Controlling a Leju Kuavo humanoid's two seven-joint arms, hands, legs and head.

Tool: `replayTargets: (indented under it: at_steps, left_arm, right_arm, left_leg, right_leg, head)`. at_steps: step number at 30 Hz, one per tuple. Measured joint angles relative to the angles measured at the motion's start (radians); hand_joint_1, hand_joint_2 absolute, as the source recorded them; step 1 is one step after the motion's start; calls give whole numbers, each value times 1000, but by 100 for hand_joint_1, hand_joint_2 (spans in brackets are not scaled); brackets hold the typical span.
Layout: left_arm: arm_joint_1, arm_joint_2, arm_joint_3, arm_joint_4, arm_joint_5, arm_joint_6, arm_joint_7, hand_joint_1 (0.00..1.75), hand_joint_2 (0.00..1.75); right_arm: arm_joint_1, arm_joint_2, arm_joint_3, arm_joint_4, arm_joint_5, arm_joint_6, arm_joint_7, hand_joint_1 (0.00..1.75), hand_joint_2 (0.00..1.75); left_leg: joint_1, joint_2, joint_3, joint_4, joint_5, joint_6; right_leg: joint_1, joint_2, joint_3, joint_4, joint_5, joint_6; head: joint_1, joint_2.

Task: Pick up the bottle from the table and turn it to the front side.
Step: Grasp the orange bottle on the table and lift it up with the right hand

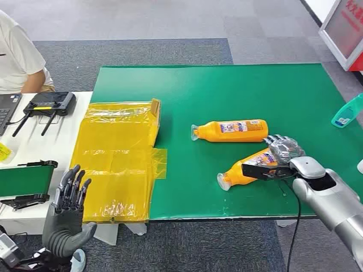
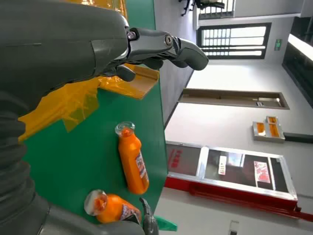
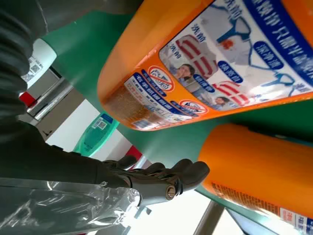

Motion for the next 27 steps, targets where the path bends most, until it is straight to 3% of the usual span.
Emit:
replayTargets:
  at_steps: [16, 21, 22, 25, 26, 27]
  left_arm:
    - [-1, 6, -2, 0, 9, -5, 0, 0, 175]
    - [-1, 10, -4, 0, 89, -64, 0, 0, 175]
    - [-1, 11, -4, 0, 103, -75, 0, 0, 175]
    - [-1, 14, -5, 0, 115, -89, 0, 0, 175]
    - [-1, 15, -5, 0, 116, -90, 0, 0, 175]
    - [-1, 17, -5, 0, 116, -91, 0, 0, 175]
  right_arm:
    - [-50, 18, 102, 91, -38, 21, -18, 0, 175]
    - [-65, 21, 122, 112, -56, 33, -19, 0, 175]
    - [-71, 21, 127, 118, -60, 38, -20, 11, 175]
    - [-86, 21, 144, 135, -67, 47, -27, 128, 175]
    - [-90, 21, 150, 140, -70, 48, -29, 157, 175]
    - [-93, 21, 156, 144, -73, 47, -31, 163, 175]
  left_leg:
    - [0, 0, 0, 0, 0, 0]
    - [0, 0, 0, 0, 0, 0]
    - [0, 0, 0, 0, 0, 0]
    - [0, 0, 0, 0, 0, 0]
    - [0, 0, 0, 0, 0, 0]
    - [0, 0, 0, 0, 0, 0]
  right_leg:
    - [0, 0, 0, 0, 0, 0]
    - [0, 0, 0, 0, 0, 0]
    - [0, 0, 0, 0, 0, 0]
    - [0, 0, 0, 0, 0, 0]
    - [0, 0, 0, 0, 0, 0]
    - [0, 0, 0, 0, 1, 0]
  head:
    - [0, 0]
    - [0, 0]
    - [0, 0]
    - [0, 0]
    - [0, 0]
    - [0, 0]
